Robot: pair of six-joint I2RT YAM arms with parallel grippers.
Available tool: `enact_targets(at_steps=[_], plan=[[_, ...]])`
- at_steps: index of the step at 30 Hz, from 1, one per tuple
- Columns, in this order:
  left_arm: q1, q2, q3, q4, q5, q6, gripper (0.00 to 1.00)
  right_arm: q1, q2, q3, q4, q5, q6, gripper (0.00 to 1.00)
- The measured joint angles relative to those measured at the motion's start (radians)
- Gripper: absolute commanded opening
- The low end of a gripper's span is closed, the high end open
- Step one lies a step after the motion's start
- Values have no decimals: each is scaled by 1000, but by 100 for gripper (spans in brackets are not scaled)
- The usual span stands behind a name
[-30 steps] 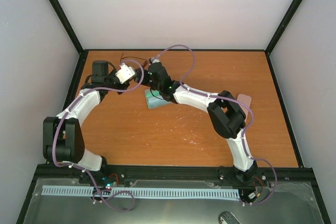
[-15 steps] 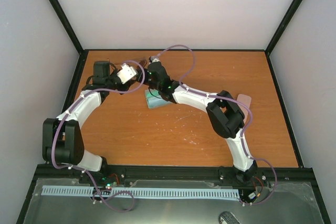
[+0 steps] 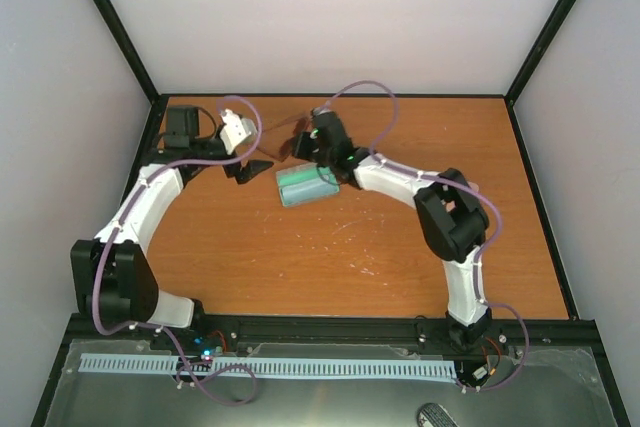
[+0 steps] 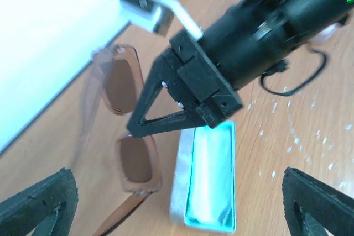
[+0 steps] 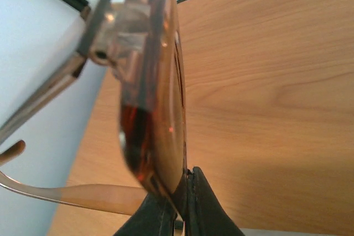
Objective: Organize the sunglasses
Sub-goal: Fold the sunglasses.
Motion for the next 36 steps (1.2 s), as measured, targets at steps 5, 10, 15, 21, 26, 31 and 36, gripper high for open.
enact_targets(at_steps=[5,10,15,21,26,31,36], plan=[[13,-2,227,-137,206,7,33,-148,-93,-22,-177,-89,-164,3],[14,-6,335,-147,325,-4,17,-201,-164,-5,-327,-248,-356,3],[5,39,340,-145,423,-13,29,-187,-171,19,-460,-478,-540,3],[-52,101,312,-144,455,-7,30,-184,-169,31,-589,-690,-707,3],[-89,107,293,-126,473,-5,28,-188,-163,76,-647,-821,-786,3],[-130,111,243,-104,477,-3,27,-188,-159,106,-673,-903,-822,3],[-195,121,167,-83,422,8,26,-188,-159,114,-682,-958,-834,3]])
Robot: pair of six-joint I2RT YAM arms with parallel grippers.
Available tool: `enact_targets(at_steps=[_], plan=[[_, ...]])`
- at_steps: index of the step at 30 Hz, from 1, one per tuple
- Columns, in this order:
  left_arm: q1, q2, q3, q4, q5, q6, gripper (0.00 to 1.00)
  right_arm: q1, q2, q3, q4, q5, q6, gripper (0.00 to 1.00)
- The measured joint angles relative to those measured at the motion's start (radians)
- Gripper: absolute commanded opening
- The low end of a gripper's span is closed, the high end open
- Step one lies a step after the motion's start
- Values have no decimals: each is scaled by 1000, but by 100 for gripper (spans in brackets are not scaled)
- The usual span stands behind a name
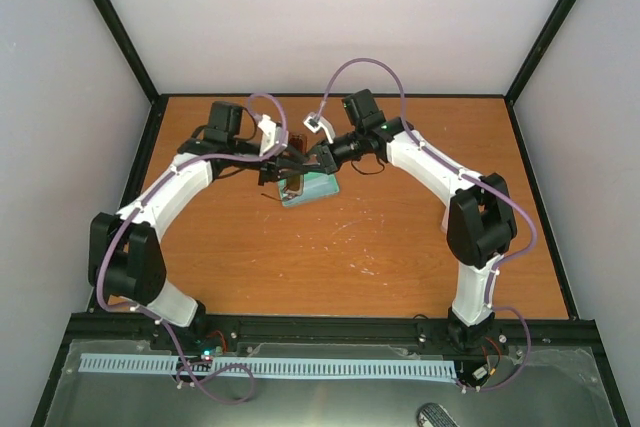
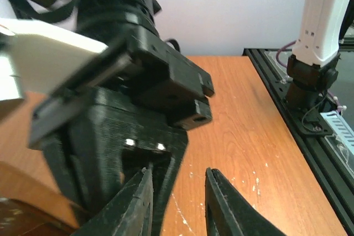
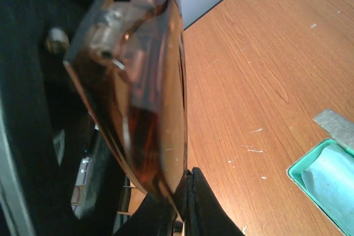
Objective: Organize the sunglasses
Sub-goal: Fold the sunglasses.
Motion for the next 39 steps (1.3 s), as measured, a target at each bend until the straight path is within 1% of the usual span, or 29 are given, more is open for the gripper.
enact_targets(at_steps=[4,7,9,10,11,12,15,19,23,28,34,39], plan=[[-30,13,-35,7,-41,9,21,-10,-2,-1,-8,4,-6,3],[-30,19,-35,20,-85,9,21,-17,-12,-11,-8,35,-6,3],[-21,16,-35,56,-118,-4,21,-26,-16,-23,-7,58,-2,3],[-14,13,-35,72,-130,-14,13,-32,-16,-29,-7,61,1,3],[0,11,-31,89,-143,-31,2,-42,-16,-41,-6,63,5,3],[17,11,-22,101,-162,-57,1,-50,-16,-53,-8,63,6,3],[75,11,13,147,-231,-119,1,-84,-15,-80,-21,79,18,3],[116,-25,40,115,-275,-81,1,-153,-11,-91,-4,97,84,3],[109,-99,26,35,-255,-10,1,-198,6,-80,69,104,187,3],[102,-182,-66,-38,-203,62,0,-195,65,-17,142,103,300,3],[98,-195,-183,-100,-181,114,1,-193,90,44,170,97,365,3],[82,-187,-195,-97,-135,113,2,-176,90,54,178,82,373,3]])
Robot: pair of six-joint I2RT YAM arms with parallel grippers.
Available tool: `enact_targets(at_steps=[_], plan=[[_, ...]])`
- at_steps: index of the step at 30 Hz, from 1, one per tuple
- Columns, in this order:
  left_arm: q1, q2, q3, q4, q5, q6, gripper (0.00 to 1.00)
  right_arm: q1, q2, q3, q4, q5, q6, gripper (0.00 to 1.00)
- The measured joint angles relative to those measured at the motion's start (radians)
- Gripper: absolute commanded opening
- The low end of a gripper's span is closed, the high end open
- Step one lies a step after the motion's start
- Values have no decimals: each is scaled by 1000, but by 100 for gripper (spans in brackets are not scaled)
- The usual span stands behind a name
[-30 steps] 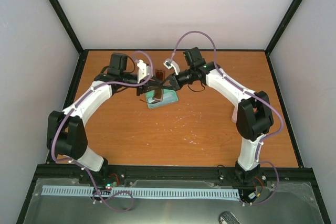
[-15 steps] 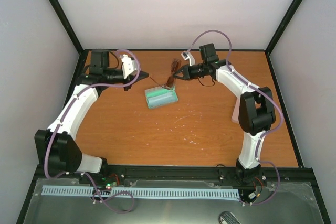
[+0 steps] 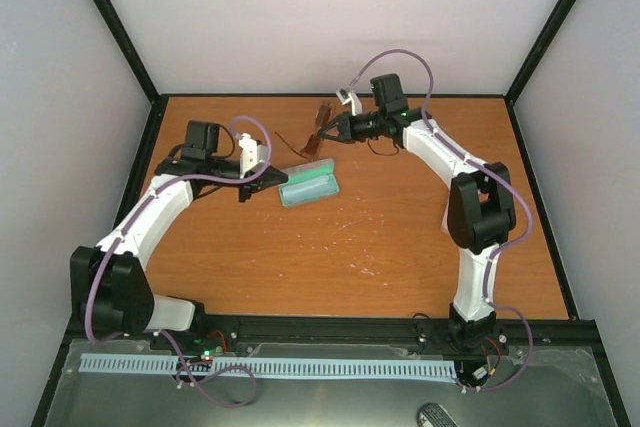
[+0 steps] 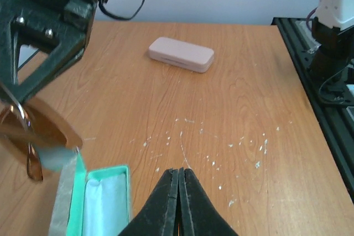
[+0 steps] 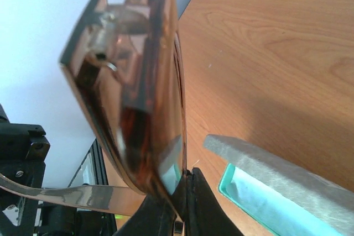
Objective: Organize the sunglasses
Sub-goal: Fold the sunglasses.
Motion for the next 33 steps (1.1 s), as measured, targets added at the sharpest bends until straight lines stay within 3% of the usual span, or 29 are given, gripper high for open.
enact_targets(at_steps=[9,22,27,33], plan=[[-76,115,49,143,60,-96,4,79,-30,-129,17,-22,-4,3],[-87,279,139,325,46,-181,1,130,-144,-237,-55,-39,-78,3],[-57,292,167,396,-19,-239,1,129,-192,-307,-36,6,-34,3],[20,274,149,435,-248,-206,1,110,-314,-528,233,124,220,3]])
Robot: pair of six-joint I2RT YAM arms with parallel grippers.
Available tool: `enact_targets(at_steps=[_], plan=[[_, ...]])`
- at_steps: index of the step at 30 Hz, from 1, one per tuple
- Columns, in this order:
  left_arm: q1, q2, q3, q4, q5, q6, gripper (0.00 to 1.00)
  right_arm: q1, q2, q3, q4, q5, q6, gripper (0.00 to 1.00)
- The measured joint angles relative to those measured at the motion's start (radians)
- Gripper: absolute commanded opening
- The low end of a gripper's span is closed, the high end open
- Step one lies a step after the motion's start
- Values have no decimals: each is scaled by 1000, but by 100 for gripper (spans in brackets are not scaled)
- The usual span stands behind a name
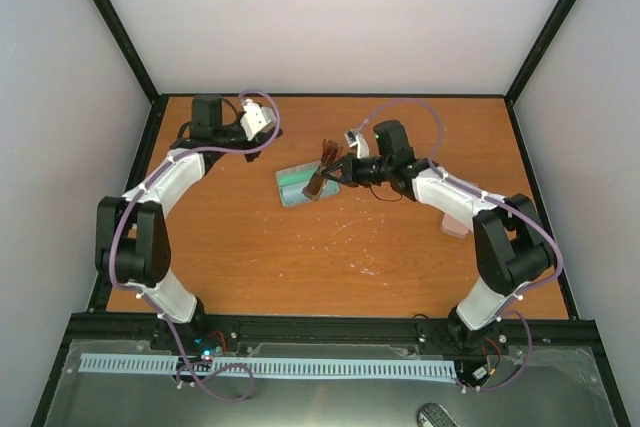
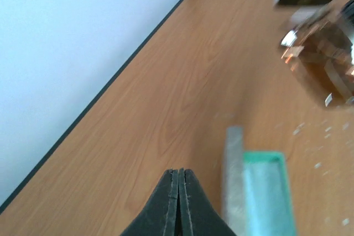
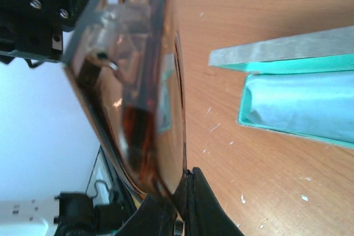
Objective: Organize the sunglasses
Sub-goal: Fold the sunglasses, then adjust the sunglasses case at the center of the board.
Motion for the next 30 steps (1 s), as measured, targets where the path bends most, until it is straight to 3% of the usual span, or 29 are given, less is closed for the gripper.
enact_targets(at_steps=[5,12,18,30], plan=[[54,135,42,-53,-121,77,1,-6,-6,-150,278,114,230,3],[73,367,101,-156,-208,111,1,-8,89,-180,522,215,427,3],[73,383,127,-190,-196,112,1,-8,113,-205,600,257,517,3],[60,366,52,-192,-100,89,1,-7,112,-261,583,272,539,3]])
